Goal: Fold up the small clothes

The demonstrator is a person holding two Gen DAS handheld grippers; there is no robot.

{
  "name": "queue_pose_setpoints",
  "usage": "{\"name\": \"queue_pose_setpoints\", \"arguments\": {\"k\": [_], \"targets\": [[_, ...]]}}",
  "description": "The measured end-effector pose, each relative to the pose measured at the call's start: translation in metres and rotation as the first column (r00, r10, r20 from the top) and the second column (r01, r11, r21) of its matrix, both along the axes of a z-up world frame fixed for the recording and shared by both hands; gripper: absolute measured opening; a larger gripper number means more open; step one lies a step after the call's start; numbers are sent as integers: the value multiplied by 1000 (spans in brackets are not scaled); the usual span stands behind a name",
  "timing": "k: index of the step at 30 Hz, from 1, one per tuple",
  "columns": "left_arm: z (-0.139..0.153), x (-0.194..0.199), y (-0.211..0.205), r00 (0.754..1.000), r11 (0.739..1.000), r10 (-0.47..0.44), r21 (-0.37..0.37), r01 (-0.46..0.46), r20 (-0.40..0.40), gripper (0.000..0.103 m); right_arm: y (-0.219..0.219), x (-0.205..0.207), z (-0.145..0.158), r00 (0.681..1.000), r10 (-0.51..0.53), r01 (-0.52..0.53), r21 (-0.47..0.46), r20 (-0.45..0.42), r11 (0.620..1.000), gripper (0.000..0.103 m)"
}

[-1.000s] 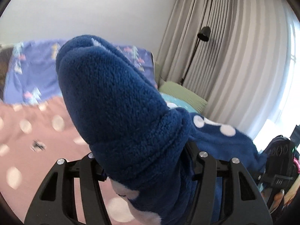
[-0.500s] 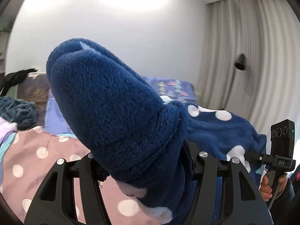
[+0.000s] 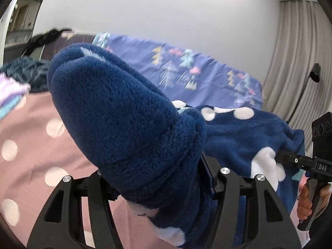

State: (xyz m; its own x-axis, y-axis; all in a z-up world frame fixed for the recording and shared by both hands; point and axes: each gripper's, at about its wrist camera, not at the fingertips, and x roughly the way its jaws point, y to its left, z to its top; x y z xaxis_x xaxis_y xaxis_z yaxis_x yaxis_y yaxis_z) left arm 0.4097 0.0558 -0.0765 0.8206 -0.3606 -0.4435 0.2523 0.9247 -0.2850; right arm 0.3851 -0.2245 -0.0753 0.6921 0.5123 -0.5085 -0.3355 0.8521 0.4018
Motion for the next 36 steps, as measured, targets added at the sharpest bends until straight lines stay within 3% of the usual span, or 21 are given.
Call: {"name": "queue_pose_setpoints", "arguments": {"k": [3,7,8,9,10,11,12,13,14,15,17,19,21,25,29,36], "targets": [[-14,21,0,1000,1000,18,7,-18,-11,60,7,39,-16,999,-8,7,-33,-42,999,59],[-20,45,-3,995,992,73,98,-79,64,61,14,74,-18,999,-33,34,-79,15,996,60],[-27,50,-4,992,984,105,136,-115,72,70,16,80,-21,998,-53,55,-93,27,994,66],[-37,57,-3,989,975,138,168,-145,54,76,16,86,-28,995,-93,96,-117,31,988,84],[-48,63,-1,985,966,171,194,-169,5,85,18,91,-44,983,-185,183,-178,8,967,94],[-69,70,5,979,965,181,208,-159,-96,85,17,97,-63,966,-255,239,-234,-37,942,100],[-84,75,8,968,966,181,214,-142,-175,85,17,101,-77,958,-276,246,-262,-83,933,100],[-107,77,13,941,966,191,223,-130,-278,85,17,103,-98,943,-284,228,-287,-172,930,100],[-116,78,19,929,972,185,200,-124,-320,85,12,100,-118,924,-289,222,-264,-250,939,98],[-120,75,26,923,980,171,154,-124,-344,85,2,90,-129,908,-321,274,-198,-269,941,98],[-112,67,39,929,983,182,82,-164,-323,87,-16,76,-139,889,-326,324,-61,-321,944,98],[-105,59,45,935,979,203,82,-188,-290,90,-22,67,-141,877,-314,328,-25,-364,944,98],[-91,43,36,950,983,173,103,-150,-262,91,-20,55,-130,889,-324,324,-56,-323,945,98],[-74,-5,11,980,986,81,161,-52,-180,102,5,10,-86,941,-306,277,-195,-142,941,98],[-53,-54,-18,992,977,-8,209,35,-126,102,27,-52,-51,952,-306,290,-312,-2,905,100],[-8,-150,-37,1000,950,-10,313,12,-7,102,36,-160,-4,945,-316,325,-305,79,895,101]]}}
